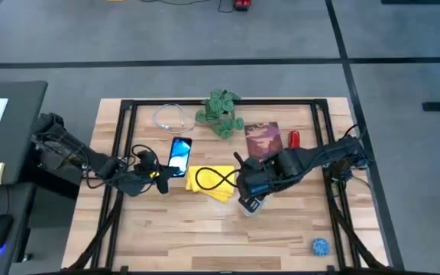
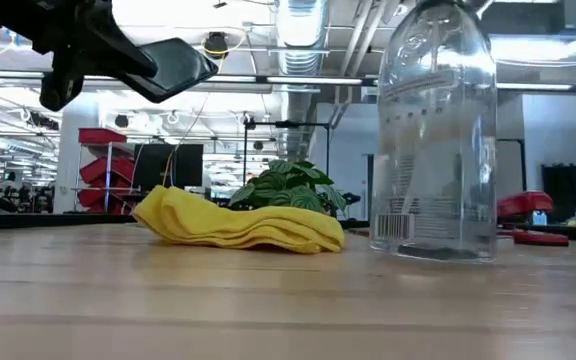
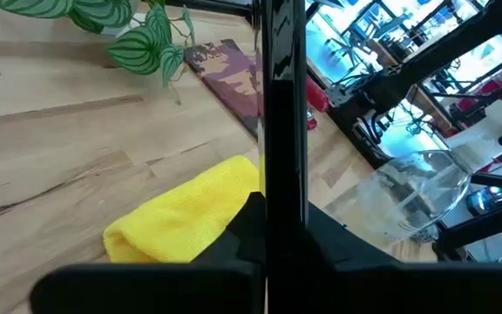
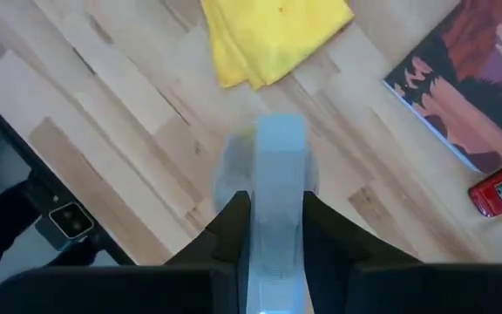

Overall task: Apply microfiber cloth
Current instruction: Spray the front of the black cellphone with the transparent spray bottle

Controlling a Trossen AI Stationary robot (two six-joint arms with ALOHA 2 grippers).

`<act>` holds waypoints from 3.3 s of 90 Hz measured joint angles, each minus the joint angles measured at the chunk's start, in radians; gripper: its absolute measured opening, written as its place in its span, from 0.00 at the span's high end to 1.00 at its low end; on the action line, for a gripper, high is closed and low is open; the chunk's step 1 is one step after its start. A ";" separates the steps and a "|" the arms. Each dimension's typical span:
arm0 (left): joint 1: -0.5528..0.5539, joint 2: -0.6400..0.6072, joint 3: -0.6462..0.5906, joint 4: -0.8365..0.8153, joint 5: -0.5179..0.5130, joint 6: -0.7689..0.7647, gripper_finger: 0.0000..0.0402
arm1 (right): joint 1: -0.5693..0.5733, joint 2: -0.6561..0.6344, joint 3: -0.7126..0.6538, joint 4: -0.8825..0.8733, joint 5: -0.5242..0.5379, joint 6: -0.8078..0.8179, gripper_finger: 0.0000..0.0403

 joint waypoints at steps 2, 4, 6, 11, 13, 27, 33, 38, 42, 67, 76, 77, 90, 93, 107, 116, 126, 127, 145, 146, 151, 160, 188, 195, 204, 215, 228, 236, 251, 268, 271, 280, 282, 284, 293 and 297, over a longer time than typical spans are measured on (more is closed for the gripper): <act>0.000 0.000 0.000 -0.001 0.000 0.000 0.98 | 0.000 0.000 0.000 0.011 0.000 -0.002 0.84; 0.000 0.000 0.000 -0.003 0.000 0.000 0.98 | 0.000 0.000 0.000 0.024 0.000 -0.004 0.82; 0.000 0.000 0.000 -0.005 0.000 0.000 0.98 | 0.000 0.000 0.000 0.038 -0.001 -0.009 0.79; 0.000 0.000 0.000 -0.008 0.000 0.000 0.98 | 0.000 0.000 0.001 0.073 -0.001 -0.035 0.70; 0.000 0.000 0.000 -0.008 0.000 0.000 0.98 | 0.000 -0.001 0.001 0.088 -0.003 -0.051 0.66; 0.000 0.000 0.000 -0.008 0.000 0.000 0.98 | -0.008 -0.024 0.002 0.200 -0.047 -0.243 0.39; 0.000 0.000 0.000 -0.007 0.001 0.000 0.98 | -0.020 -0.055 0.002 0.240 -0.106 -0.357 0.31; 0.000 0.000 0.000 -0.009 0.002 0.000 0.98 | -0.033 -0.084 0.002 0.243 -0.184 -0.481 0.27; 0.000 0.000 0.000 -0.008 0.003 0.000 0.98 | -0.041 -0.108 0.003 0.233 -0.236 -0.574 0.24; 0.000 0.000 0.000 0.020 0.025 0.013 0.98 | 0.008 -0.288 -0.317 0.309 -0.242 -0.941 0.20; 0.000 0.002 0.000 0.084 0.024 0.093 0.98 | -0.012 -0.375 -0.554 0.522 -0.269 -0.949 0.20; 0.001 0.002 0.000 0.094 0.024 0.103 0.98 | -0.016 -0.384 -0.578 0.547 -0.271 -0.949 0.20; 0.027 0.039 0.000 0.218 0.043 0.176 0.98 | -0.062 -0.470 -0.834 0.859 -0.273 -0.949 0.20; 0.034 0.050 0.000 0.240 0.051 0.178 0.98 | -0.073 -0.478 -0.874 0.916 -0.275 -0.950 0.20; 0.066 0.120 0.046 0.240 0.109 0.176 0.98 | -0.095 -0.495 -0.977 1.109 -0.285 -1.010 0.20; 0.096 0.169 0.082 0.244 0.173 0.180 0.98 | -0.095 -0.472 -0.988 1.167 -0.285 -1.099 0.18; 0.126 0.230 0.125 0.241 0.248 0.220 0.98 | -0.103 -0.457 -0.988 1.229 -0.277 -1.115 0.16; 0.129 0.236 0.129 0.241 0.254 0.223 0.98 | -0.103 -0.457 -0.988 1.233 -0.277 -1.115 0.16; 0.176 0.323 0.204 0.241 0.288 0.267 0.98 | -0.105 -0.443 -0.988 1.258 -0.274 -1.121 0.14; 0.178 0.327 0.209 0.241 0.289 0.271 0.98 | -0.105 -0.443 -0.988 1.263 -0.274 -1.123 0.14; 0.191 0.344 0.229 0.242 0.297 0.284 0.98 | -0.104 -0.444 -0.988 1.275 -0.275 -1.130 0.14; 0.212 0.378 0.264 0.242 0.314 0.304 0.98 | -0.105 -0.444 -0.988 1.284 -0.274 -1.133 0.14; 0.264 0.461 0.353 0.237 0.401 0.377 0.98 | -0.105 -0.444 -0.988 1.287 -0.275 -1.133 0.19; 0.269 0.460 0.354 0.234 0.407 0.373 0.98 | -0.105 -0.444 -0.988 1.287 -0.275 -1.132 0.19; 0.269 0.457 0.354 0.225 0.409 0.372 0.98 | -0.103 -0.444 -0.988 1.287 -0.277 -1.125 0.21; 0.269 0.457 0.354 0.226 0.408 0.361 0.98 | -0.097 -0.444 -0.988 1.287 -0.278 -1.124 0.23; 0.269 0.457 0.354 0.224 0.408 0.357 0.98 | -0.089 -0.444 -0.993 1.296 -0.277 -1.109 0.25; 0.269 0.457 0.354 0.221 0.407 0.356 0.98 | -0.086 -0.444 -1.006 1.312 -0.277 -1.090 0.25; 0.269 0.457 0.354 0.220 0.406 0.355 0.98 | -0.085 -0.444 -1.022 1.326 -0.278 -1.050 0.28; 0.269 0.457 0.354 0.220 0.409 0.355 0.98 | -0.085 -0.444 -1.022 1.322 -0.279 -1.042 0.42; 0.269 0.457 0.354 0.220 0.409 0.355 0.98 | -0.085 -0.444 -1.022 1.317 -0.280 -1.042 0.46; 0.269 0.457 0.354 0.220 0.409 0.355 0.98 | -0.084 -0.443 -1.023 1.310 -0.280 -1.042 0.56; 0.269 0.457 0.354 0.220 0.409 0.355 0.98 | -0.084 -0.443 -1.023 1.310 -0.280 -1.042 0.58; 0.269 0.457 0.354 0.220 0.409 0.355 0.98 | -0.084 -0.443 -1.023 1.310 -0.280 -1.042 0.60; 0.269 0.457 0.354 0.219 0.409 0.356 0.98 | -0.084 -0.443 -1.023 1.313 -0.279 -1.028 0.64; 0.269 0.457 0.354 0.218 0.409 0.357 0.98 | -0.084 -0.443 -1.023 1.313 -0.279 -1.020 0.64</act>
